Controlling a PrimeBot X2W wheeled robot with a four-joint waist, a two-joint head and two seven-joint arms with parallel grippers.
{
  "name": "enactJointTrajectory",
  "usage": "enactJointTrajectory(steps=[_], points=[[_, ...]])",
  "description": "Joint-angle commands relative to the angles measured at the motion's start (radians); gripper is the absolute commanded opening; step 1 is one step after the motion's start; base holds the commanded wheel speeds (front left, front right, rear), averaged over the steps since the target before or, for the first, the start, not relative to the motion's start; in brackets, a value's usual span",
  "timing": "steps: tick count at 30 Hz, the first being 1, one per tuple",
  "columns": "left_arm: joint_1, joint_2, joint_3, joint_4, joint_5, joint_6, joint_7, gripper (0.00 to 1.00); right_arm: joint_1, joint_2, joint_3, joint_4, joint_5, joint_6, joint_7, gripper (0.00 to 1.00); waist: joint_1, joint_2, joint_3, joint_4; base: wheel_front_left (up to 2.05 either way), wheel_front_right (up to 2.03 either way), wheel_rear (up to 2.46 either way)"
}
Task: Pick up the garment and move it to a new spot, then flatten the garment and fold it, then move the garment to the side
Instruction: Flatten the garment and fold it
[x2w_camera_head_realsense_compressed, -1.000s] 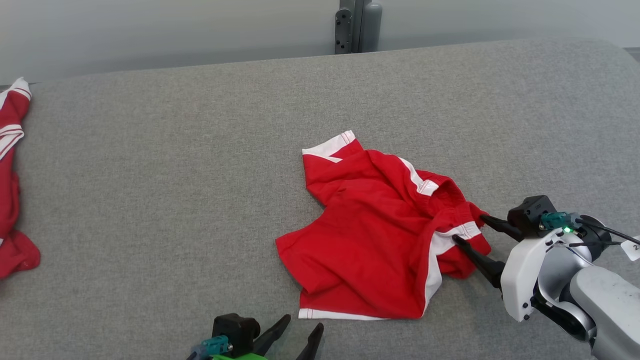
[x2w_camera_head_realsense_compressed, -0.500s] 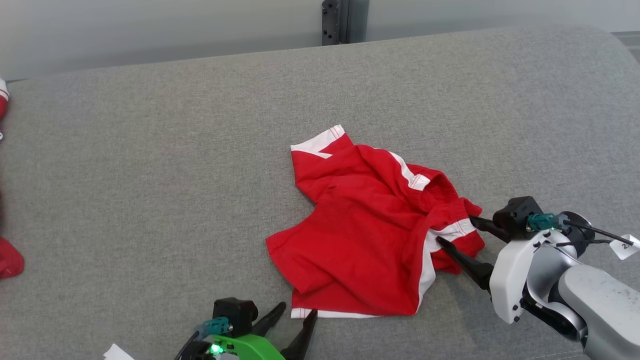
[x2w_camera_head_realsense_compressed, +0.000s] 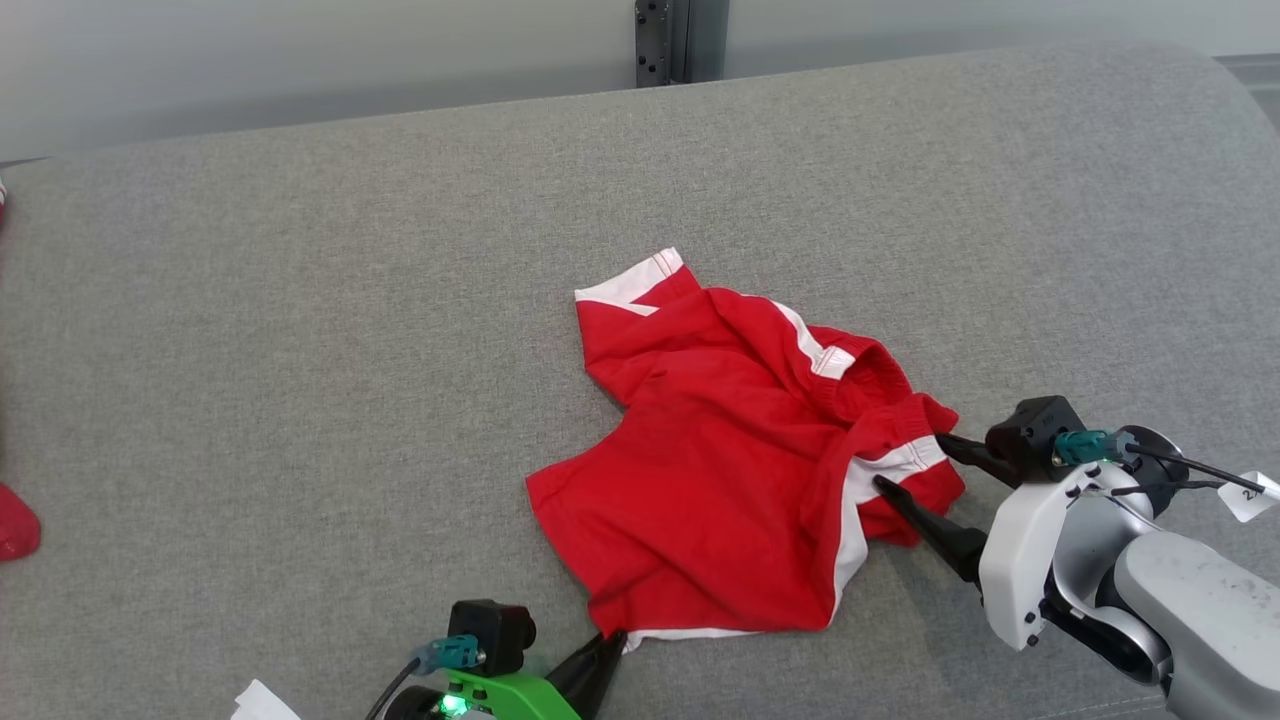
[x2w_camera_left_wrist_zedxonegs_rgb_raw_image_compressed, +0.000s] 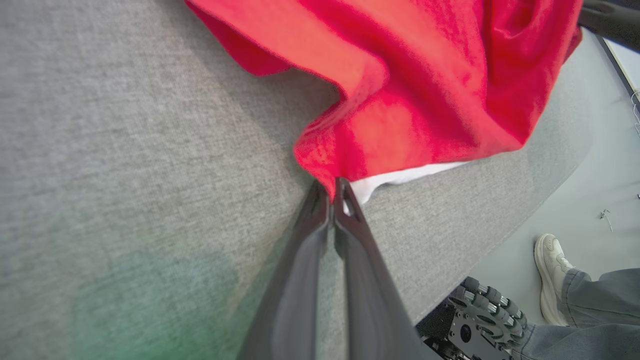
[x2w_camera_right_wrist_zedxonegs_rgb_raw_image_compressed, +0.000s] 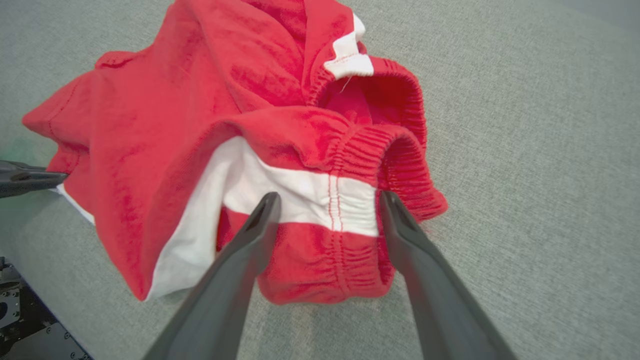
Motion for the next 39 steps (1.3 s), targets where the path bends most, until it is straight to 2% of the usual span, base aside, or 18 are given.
enactJointTrajectory(steps=[1,9,10,11,13,16,19,26,29,31,34,36,39], points=[[0.009,0.008,-0.01,0.012,-0.009,0.001,0.009,0.0,-0.006,0.001,0.005,0.002,0.004,0.0,-0.004,1.0,-0.0001,-0.0001,-0.002,0.001,0.0,0.0,0.0],[-0.004,0.021,-0.032,0.005,-0.032,0.002,0.003,0.0,-0.013,0.006,0.02,0.008,0.016,0.0,-0.002,1.0,-0.0001,-0.0001,-0.003,0.009,0.0,0.0,0.0],[-0.005,0.023,-0.034,0.003,-0.034,0.002,0.002,0.0,-0.015,0.004,0.027,0.006,0.016,0.0,-0.001,0.72,-0.0001,-0.0001,-0.004,0.011,0.0,0.0,0.0],[-0.003,0.026,-0.034,-0.001,-0.035,0.002,0.003,0.0,-0.015,0.003,0.032,0.003,0.022,0.0,-0.003,0.33,-0.0001,-0.0001,-0.006,0.012,0.0,0.0,0.0],[0.008,0.03,-0.029,-0.018,-0.046,0.002,-0.006,0.0,-0.016,-0.001,0.042,-0.011,0.039,0.0,-0.018,0.0,-0.0001,-0.0001,-0.012,0.012,0.0,0.0,0.0],[0.035,0.041,-0.011,-0.067,-0.079,0.002,-0.016,0.0,-0.014,-0.023,0.023,-0.028,0.061,0.0,-0.036,0.0,-0.0001,-0.0001,-0.024,0.011,0.0,0.0,0.0],[0.082,0.07,0.012,-0.173,-0.133,0.002,-0.02,0.0,0.015,-0.047,-0.037,-0.063,0.116,0.0,-0.062,0.0,-0.0001,-0.0001,-0.038,0.008,0.0,0.0,0.0],[0.193,0.197,0.115,-0.63,-0.296,0.002,0.002,0.0,0.097,-0.141,-0.276,-0.239,0.284,0.0,-0.11,0.0,-0.0001,-0.0001,-0.043,0.002,0.0,0.0,0.0],[0.184,0.236,0.177,-0.832,-0.349,0.018,0.03,0.0,0.12,-0.17,-0.39,-0.323,0.337,0.0,-0.108,0.0,-0.0001,-0.0001,-0.032,-0.001,0.0,0.0,0.0],[0.135,0.256,0.203,-0.934,-0.396,0.019,0.07,0.0,0.122,-0.183,-0.445,-0.378,0.36,0.0,-0.09,0.0,-0.0001,-0.0001,-0.013,0.001,0.0,0.0,0.0],[0.006,0.286,0.247,-1.009,-0.461,0.044,0.156,0.0,0.069,-0.166,-0.507,-0.449,0.422,0.0,-0.059,0.0,-0.0001,-0.0001,0.031,-0.001,0.0,0.0,0.0],[-0.115,0.308,0.276,-1.001,-0.481,0.072,0.217,0.0,0.011,-0.167,-0.53,-0.451,0.427,0.0,-0.022,0.0,-0.0001,-0.0001,0.073,-0.007,0.0,0.0,0.0],[-0.353,0.333,0.302,-0.907,-0.456,0.122,0.31,0.0,-0.138,-0.13,-0.523,-0.401,0.421,0.0,0.048,0.0,-0.0001,-0.0001,0.154,-0.015,0.0,0.0,0.0]])
